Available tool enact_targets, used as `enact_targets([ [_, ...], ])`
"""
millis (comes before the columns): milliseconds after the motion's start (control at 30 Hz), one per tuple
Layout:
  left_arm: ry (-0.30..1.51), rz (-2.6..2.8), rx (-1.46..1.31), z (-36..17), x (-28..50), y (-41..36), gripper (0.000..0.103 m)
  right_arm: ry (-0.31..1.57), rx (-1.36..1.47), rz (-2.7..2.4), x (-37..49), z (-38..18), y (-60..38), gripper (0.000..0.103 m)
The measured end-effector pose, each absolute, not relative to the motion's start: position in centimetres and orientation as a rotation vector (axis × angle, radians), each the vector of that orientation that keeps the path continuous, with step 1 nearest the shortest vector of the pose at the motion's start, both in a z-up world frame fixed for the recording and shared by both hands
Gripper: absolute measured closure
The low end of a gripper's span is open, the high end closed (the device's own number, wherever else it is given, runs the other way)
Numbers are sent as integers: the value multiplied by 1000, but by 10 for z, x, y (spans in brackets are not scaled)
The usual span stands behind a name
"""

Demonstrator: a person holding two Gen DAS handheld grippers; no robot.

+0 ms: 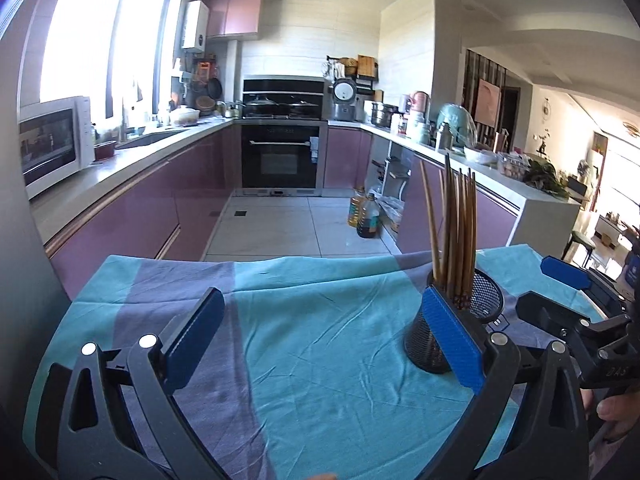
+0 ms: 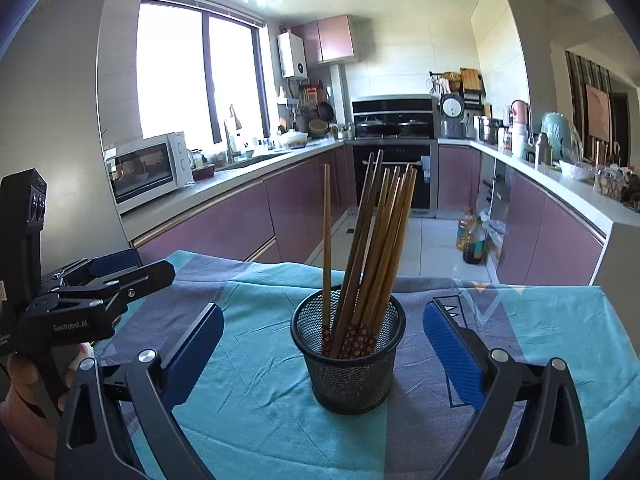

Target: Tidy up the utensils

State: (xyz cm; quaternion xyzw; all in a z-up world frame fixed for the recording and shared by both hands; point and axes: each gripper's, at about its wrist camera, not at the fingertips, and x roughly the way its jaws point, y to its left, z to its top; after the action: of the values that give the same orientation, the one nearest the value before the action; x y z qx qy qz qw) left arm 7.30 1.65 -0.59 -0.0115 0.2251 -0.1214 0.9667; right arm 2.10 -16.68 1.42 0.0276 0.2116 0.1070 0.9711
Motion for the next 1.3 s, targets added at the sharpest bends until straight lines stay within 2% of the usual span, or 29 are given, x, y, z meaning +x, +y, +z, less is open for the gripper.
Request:
enact_targets([
  [467, 275, -151, -13, 5, 10, 35, 6, 288, -12, 102, -15, 8, -147, 6],
  [1300, 198, -99, 9, 14, -28, 41, 6, 221, -19, 48, -38, 14, -134, 6],
])
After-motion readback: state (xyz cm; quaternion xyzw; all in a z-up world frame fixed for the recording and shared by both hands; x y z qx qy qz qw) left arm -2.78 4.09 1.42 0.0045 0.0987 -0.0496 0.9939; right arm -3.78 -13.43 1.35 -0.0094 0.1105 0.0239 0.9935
